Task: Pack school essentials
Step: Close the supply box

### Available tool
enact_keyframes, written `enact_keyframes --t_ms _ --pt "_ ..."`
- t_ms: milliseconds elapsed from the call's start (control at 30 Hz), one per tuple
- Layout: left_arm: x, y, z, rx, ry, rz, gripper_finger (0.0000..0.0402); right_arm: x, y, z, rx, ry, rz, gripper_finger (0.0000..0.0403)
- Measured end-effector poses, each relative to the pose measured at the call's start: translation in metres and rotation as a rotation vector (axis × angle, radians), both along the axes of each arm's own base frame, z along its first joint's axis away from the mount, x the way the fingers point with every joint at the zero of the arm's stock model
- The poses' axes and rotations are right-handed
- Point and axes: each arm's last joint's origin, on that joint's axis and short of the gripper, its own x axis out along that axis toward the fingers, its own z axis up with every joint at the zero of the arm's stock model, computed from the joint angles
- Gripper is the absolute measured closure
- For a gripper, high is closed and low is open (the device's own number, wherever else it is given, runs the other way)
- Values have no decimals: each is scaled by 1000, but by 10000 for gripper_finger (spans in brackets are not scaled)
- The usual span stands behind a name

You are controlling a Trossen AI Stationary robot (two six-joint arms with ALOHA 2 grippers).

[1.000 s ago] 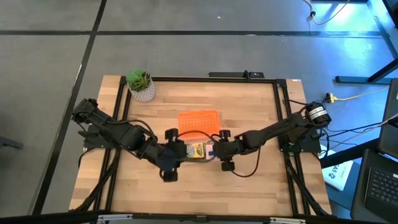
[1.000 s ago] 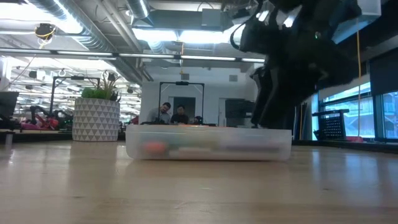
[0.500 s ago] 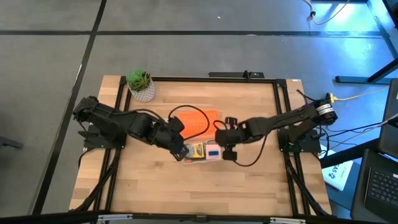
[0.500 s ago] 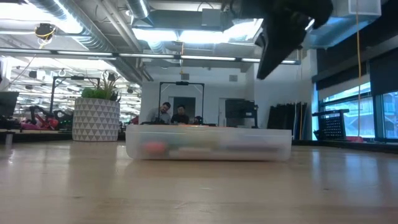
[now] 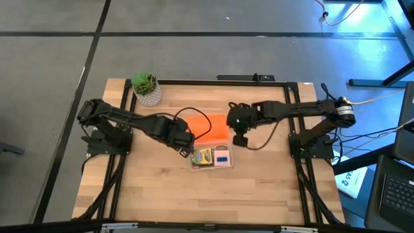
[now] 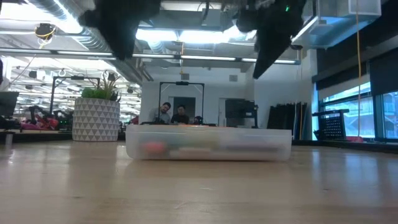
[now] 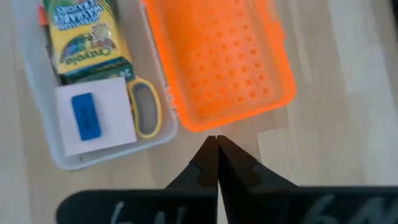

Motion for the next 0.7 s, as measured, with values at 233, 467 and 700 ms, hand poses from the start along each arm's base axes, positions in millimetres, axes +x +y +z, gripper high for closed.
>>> enact_keyframes --t_ms 233,467,700 --pt "-3 45 -40 -86 140 -80 308 1 -52 -21 116 4 -74 401" --pt "0 85 -82 -106 59 -322 308 5 -83 -47 244 57 -84 401" --pt "-14 115 -98 -109 124 -322 308 6 -106 -69 249 119 -99 401"
